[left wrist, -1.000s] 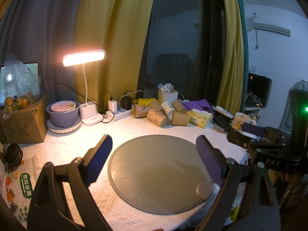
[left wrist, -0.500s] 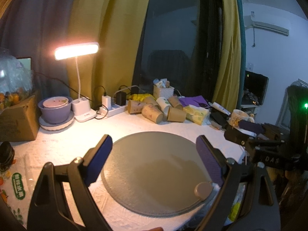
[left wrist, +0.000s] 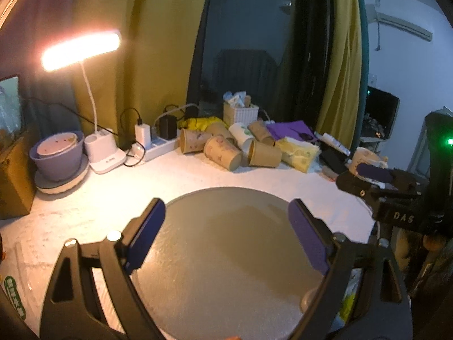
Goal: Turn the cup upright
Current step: 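Move the left tool toward the tan paper cups lying on their sides, then grasp a tan floral paper cup with the left gripper and lift it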
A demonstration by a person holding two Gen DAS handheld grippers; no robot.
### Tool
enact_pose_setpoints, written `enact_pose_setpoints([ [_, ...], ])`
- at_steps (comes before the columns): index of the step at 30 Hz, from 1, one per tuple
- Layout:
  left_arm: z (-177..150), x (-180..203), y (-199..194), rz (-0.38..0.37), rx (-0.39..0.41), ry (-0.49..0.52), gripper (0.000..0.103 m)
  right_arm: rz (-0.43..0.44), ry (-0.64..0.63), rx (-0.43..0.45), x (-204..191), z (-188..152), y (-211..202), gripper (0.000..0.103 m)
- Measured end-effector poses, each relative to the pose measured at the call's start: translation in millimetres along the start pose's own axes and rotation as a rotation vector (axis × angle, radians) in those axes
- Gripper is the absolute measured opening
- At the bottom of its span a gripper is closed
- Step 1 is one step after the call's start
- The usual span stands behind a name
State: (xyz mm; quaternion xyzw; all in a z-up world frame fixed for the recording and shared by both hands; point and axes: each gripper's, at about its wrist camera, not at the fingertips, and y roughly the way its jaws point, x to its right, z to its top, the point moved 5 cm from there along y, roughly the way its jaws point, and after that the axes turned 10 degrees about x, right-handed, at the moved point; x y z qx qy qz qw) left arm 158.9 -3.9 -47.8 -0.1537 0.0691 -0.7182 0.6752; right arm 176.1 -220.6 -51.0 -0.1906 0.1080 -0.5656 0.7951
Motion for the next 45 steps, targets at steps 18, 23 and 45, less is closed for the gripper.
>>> enact_pose_setpoints([
  [18, 15.2, 14.3, 135.1, 0.001, -0.174, -0.008, 0.09, -0.001, 0.053, -0.088, 64.6, 11.3, 101.2, 0.074],
  [23, 15.0, 10.0, 175.2, 0.019, -0.218, -0.028, 0.09, 0.022, 0.046, -0.103, 73.4, 13.7, 131.9, 0.074],
  [45, 12.8, -13.6, 328.0, -0.003, -0.367, -0.207, 0.089, 0.024, 0.056, -0.115, 106.1, 41.1, 234.7, 0.074],
])
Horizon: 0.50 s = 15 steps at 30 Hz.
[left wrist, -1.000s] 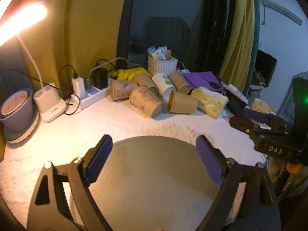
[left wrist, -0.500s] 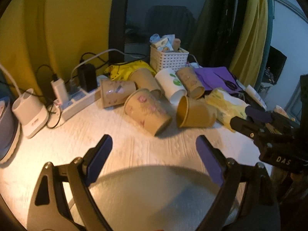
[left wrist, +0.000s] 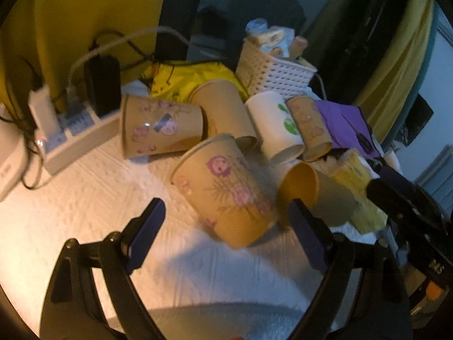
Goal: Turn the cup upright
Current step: 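Grasp a tan floral paper cup with the left gripper and lift it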
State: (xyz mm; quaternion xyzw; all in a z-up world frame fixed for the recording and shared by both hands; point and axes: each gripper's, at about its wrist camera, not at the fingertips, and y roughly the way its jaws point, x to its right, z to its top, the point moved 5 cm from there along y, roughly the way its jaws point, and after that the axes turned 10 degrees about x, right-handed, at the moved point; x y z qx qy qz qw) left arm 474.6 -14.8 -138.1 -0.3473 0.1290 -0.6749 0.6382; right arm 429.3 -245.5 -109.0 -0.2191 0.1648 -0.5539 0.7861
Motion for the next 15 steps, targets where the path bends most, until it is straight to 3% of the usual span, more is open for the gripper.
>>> enact_pose_setpoints([
  [7, -8.6, -4.8, 33.1, -0.036, -0.081, -0.066, 0.089, -0.017, 0.019, -0.006, 9.7, 0.4, 6.3, 0.074],
  [9, -9.7, -4.1, 36.2, -0.043, -0.083, -0.063, 0.08, -0.019, 0.018, -0.008, 10.9, -0.1, 5.7, 0.074],
  [15, -7.6, -3.6, 28.9, -0.043, -0.056, -0.053, 0.067, -0.026, 0.02, -0.001, 11.2, -0.3, -5.7, 0.074],
])
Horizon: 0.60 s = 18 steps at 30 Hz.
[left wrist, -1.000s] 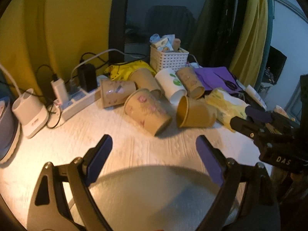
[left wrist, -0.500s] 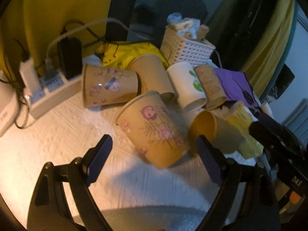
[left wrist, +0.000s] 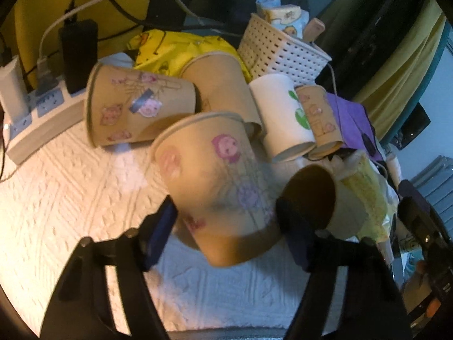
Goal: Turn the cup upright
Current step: 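Grasp a tan floral paper cup with the left gripper and lift it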
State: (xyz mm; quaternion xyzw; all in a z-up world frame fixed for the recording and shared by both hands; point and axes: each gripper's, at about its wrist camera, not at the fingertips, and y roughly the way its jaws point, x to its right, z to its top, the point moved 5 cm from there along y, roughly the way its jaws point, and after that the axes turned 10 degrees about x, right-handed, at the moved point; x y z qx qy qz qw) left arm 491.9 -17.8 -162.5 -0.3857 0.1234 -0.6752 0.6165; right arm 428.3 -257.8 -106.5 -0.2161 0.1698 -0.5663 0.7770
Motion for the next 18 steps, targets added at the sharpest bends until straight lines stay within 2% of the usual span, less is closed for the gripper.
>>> enact_pose_setpoints([
  [10, -12.3, 0.5, -60.1, -0.002, 0.059, 0.048, 0.064, 0.006, 0.019, 0.035, -13.4, -0.9, -44.5, 0.074],
  [18, -40.1, 4.6, -139.6, -0.008, 0.151, 0.09, 0.064, 0.065, 0.043, 0.049, -39.3, -11.6, -92.1, 0.074],
])
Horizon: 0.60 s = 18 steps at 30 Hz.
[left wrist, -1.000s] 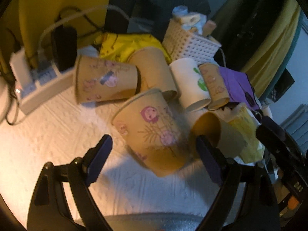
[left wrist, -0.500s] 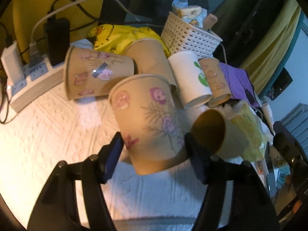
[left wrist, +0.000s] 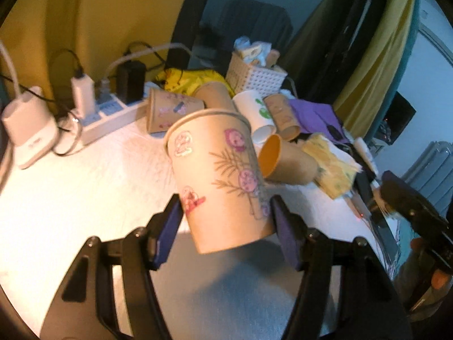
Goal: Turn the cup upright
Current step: 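Grasp a tan floral paper cup with the left gripper and lift it, then rotate the held cup upright with the left gripper while the right gripper grasps it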
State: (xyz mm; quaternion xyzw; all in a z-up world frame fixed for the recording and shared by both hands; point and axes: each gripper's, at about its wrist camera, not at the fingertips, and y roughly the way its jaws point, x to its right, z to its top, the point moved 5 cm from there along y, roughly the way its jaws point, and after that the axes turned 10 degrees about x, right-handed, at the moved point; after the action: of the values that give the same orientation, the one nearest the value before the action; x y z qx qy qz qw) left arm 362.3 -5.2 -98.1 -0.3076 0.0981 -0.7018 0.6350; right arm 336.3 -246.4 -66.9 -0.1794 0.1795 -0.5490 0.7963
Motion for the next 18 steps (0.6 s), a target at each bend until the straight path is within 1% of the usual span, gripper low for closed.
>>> enact_pose_setpoints([
  [3, -9.1, 5.4, -37.4, 0.03, 0.081, 0.062, 0.064, 0.011, -0.013, -0.005, -13.7, -8.4, -17.7, 0.074],
  [5, -20.9, 6.9, -61.3, 0.04, 0.109, 0.08, 0.064, 0.016, -0.028, -0.014, -23.8, -16.0, -29.4, 0.074],
  [11, -56.0, 5.0, -117.6, 0.033, 0.146, 0.085, 0.064, 0.026, -0.047, -0.043, -48.1, -42.1, -60.1, 0.074],
  [15, -79.2, 3.3, -146.1, 0.027, 0.17, 0.087, 0.064, 0.044, -0.042, -0.046, -65.7, -54.5, -78.4, 0.074],
  [18, -99.1, 1.9, -162.0, 0.038, 0.18, 0.097, 0.064, 0.051, -0.052, -0.045, -81.2, -64.9, -92.1, 0.074],
])
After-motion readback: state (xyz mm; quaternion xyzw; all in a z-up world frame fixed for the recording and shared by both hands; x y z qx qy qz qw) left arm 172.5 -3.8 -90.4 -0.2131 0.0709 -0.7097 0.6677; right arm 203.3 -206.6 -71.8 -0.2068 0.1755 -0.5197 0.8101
